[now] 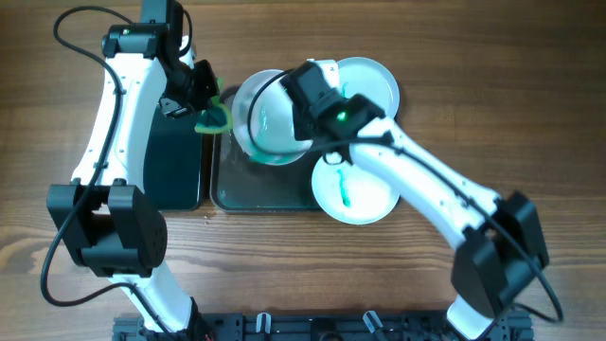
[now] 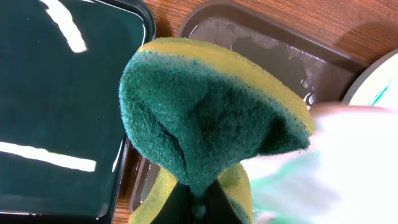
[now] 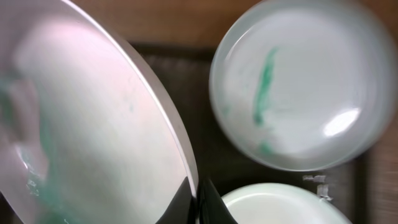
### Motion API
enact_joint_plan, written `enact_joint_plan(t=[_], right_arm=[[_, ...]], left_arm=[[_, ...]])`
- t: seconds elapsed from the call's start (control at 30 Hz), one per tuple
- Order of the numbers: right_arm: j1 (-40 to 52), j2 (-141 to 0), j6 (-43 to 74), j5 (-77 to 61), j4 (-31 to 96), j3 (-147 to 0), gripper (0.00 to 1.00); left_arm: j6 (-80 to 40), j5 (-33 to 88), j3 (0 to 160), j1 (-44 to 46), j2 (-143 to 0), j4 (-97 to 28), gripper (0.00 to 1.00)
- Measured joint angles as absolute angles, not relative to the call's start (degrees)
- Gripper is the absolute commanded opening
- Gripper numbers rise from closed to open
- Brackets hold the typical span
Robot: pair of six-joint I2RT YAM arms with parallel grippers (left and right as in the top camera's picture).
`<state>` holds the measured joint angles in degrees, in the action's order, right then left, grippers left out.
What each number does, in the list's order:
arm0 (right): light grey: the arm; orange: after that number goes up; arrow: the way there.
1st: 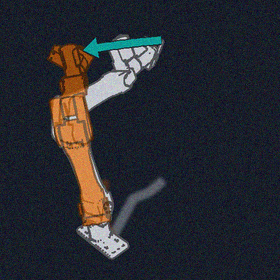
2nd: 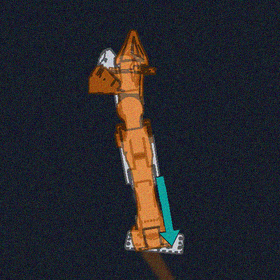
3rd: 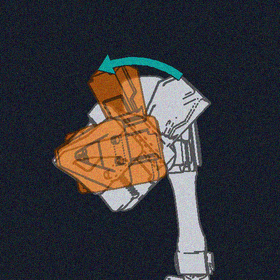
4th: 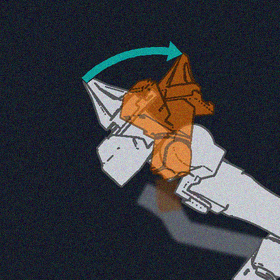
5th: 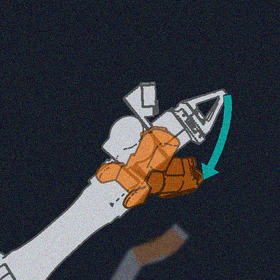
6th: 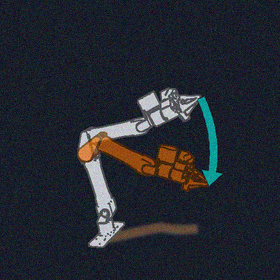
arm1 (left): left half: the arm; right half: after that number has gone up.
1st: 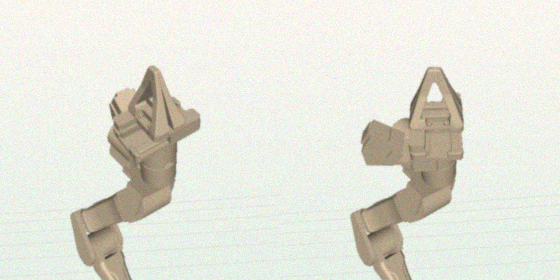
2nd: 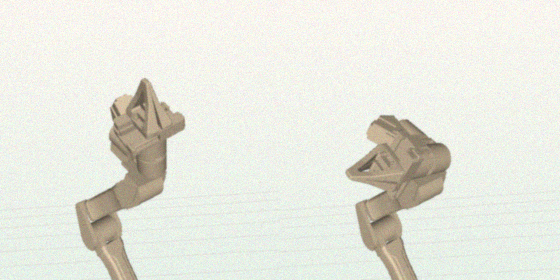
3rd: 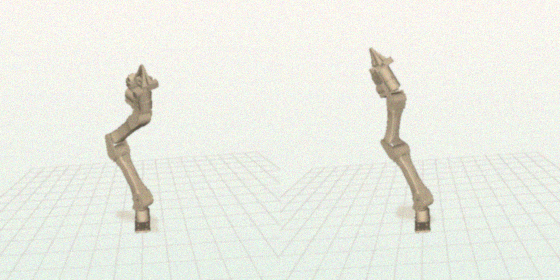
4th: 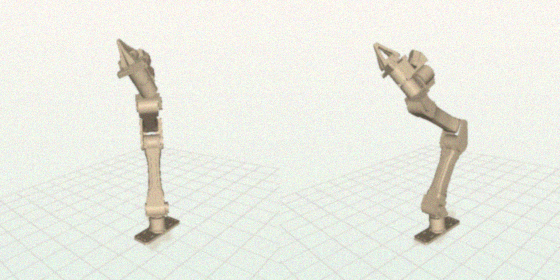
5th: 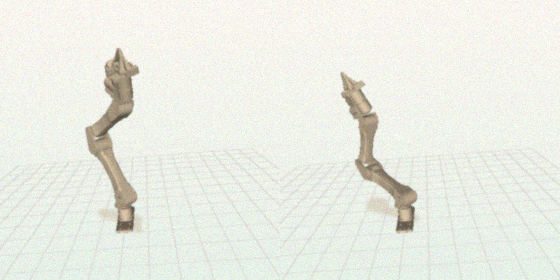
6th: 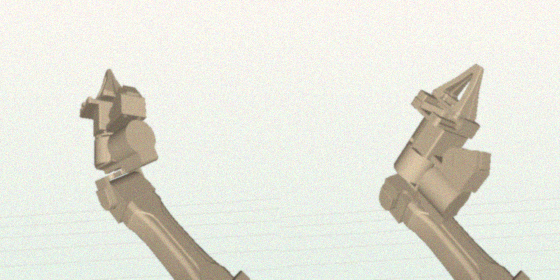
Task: Clean dirty plates on tray and stack at the side
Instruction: 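Lift the cleaned plate with the right gripper and place it right of the tray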
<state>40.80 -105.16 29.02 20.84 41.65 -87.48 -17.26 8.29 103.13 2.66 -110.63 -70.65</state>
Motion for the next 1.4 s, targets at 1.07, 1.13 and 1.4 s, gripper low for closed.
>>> enact_joint_plan(t=[1.07,1.13,1.4], right_arm=[[-3.1,-97.2,26.8,-5.7,57.7,-87.7,0.04],[-10.5,-96.3,28.9,-2.2,56.8,-84.2,0.04],[-16.1,-96.2,31.3,1.8,32.2,-57.4,0.12]], left_arm=[[-17.3,8.5,103.1,7.4,-110.6,-70.1,0.04],[-17.3,8.5,103.1,7.4,-110.6,-69.8,0.04],[-17.3,8.5,103.1,7.4,-110.6,-69.7,0.04]])
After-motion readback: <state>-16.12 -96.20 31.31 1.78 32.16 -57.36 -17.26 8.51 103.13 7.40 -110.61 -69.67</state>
